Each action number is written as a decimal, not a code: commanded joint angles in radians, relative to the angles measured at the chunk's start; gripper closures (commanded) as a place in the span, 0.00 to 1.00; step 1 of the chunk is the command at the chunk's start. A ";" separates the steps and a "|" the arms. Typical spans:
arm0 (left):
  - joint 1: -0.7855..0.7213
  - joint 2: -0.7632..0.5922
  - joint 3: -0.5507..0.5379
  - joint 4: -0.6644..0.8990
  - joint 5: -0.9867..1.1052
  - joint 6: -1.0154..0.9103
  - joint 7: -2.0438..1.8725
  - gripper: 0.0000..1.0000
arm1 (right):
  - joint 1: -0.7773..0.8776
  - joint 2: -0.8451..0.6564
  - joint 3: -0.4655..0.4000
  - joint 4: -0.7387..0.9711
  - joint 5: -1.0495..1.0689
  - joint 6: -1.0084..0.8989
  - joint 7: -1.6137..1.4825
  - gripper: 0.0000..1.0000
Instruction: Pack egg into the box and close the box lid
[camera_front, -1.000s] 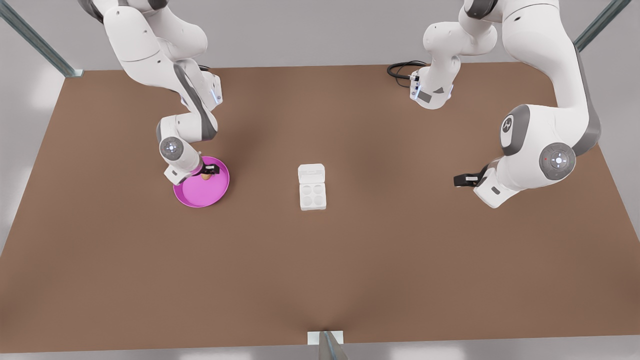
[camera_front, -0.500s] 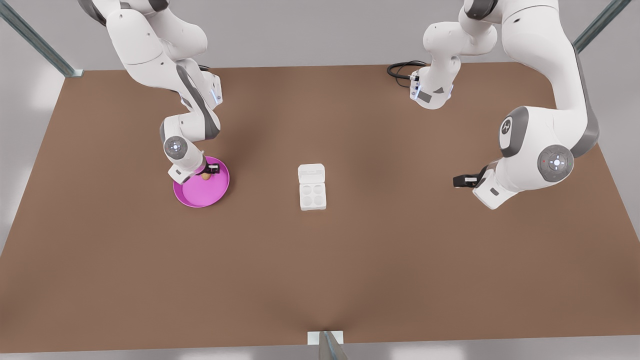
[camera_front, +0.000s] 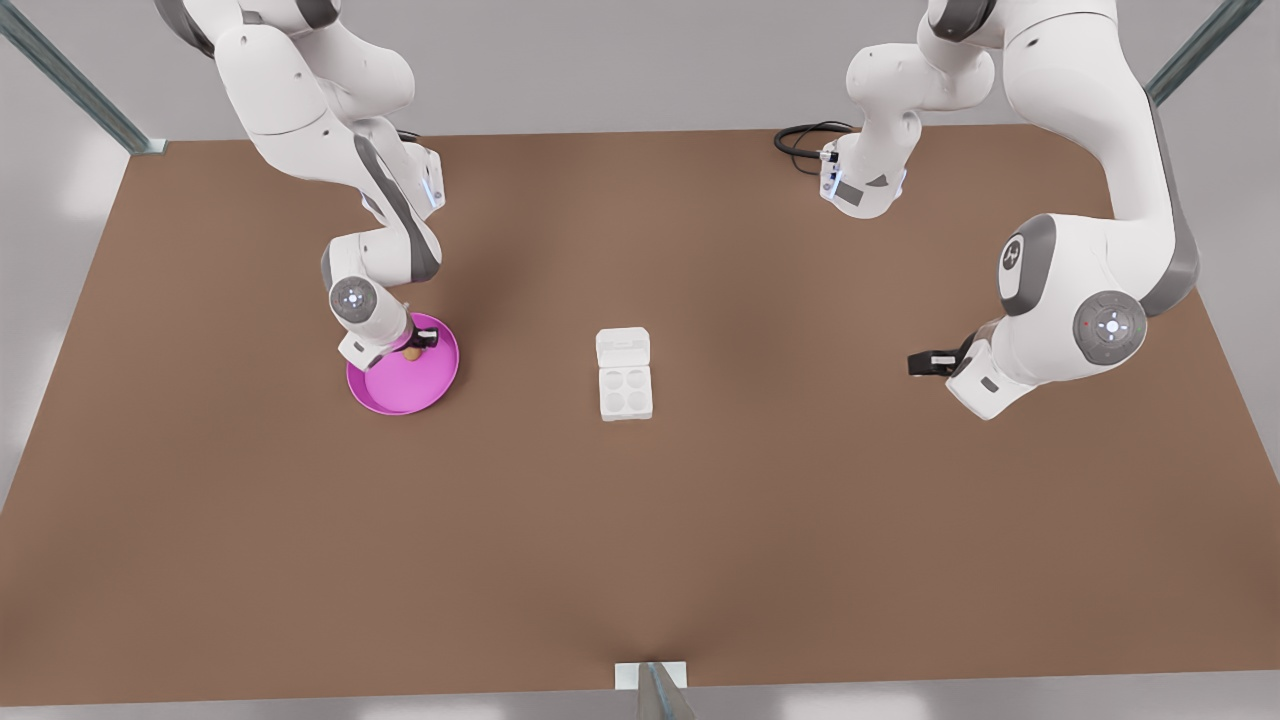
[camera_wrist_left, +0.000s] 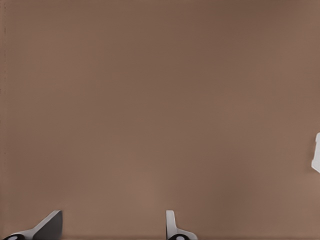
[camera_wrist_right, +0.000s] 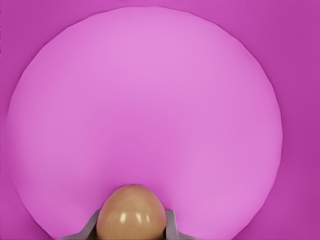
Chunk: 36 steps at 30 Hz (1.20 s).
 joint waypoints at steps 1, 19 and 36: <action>0.000 0.000 0.000 0.001 0.007 0.000 0.000 0.00 | 0.000 -0.001 0.000 0.001 -0.001 -0.010 -0.032 0.49; 0.000 0.010 0.000 0.011 0.009 0.000 0.000 0.00 | -0.003 -0.047 0.000 0.210 0.144 -0.335 -0.173 0.53; -0.012 0.029 -0.008 0.022 0.006 -0.009 0.000 0.00 | 0.222 0.473 0.075 1.030 0.667 -0.379 -0.237 0.53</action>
